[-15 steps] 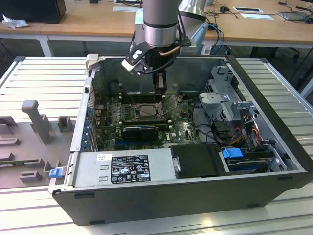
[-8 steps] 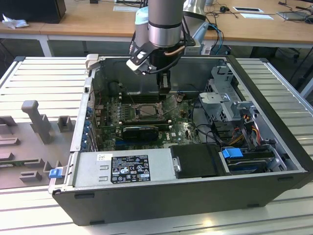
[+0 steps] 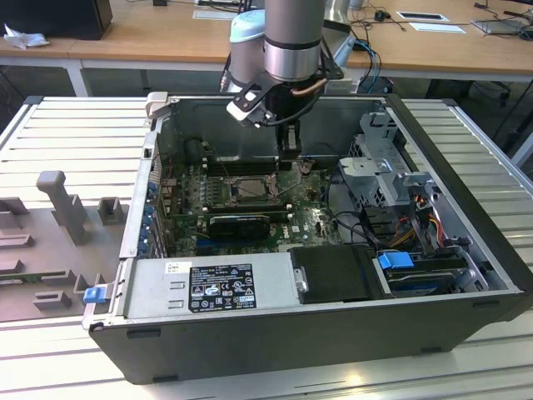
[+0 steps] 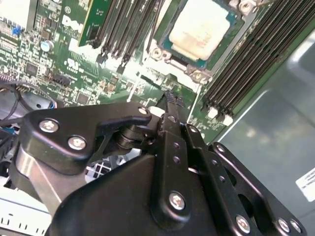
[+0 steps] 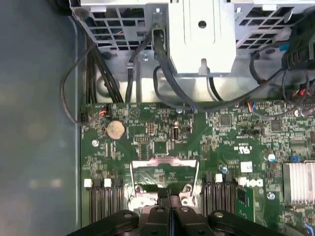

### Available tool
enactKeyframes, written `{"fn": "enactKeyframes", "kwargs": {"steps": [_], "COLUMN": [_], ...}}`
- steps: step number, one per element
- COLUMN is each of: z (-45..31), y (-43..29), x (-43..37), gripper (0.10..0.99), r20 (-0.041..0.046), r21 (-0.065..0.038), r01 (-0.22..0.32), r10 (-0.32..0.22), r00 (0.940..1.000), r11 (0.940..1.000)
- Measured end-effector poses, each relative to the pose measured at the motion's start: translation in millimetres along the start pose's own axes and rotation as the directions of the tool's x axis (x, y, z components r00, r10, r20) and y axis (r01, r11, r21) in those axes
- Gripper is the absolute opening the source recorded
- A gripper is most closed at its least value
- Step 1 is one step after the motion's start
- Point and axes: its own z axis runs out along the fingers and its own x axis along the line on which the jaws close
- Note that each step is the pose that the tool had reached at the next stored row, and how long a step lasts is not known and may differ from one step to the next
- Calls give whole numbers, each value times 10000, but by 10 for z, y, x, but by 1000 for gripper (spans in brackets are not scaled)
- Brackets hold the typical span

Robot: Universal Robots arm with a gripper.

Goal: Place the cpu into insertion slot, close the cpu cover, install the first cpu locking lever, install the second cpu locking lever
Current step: 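Close the cpu cover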

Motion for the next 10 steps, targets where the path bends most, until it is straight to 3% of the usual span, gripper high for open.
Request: {"fn": "enactKeyframes", "kwargs": {"steps": [2,4,10], "z": [7,13,20], "y": [56,127,241], "x": [2,4,7], "gripper": [106,106,106], "r20": [-5,-149,-165], "r21": [0,9,12], "r01": [0,-10,-9], "r10": [0,10,9], "r00": [10000,9999,9999], "r11": [10000,10000,10000]}}
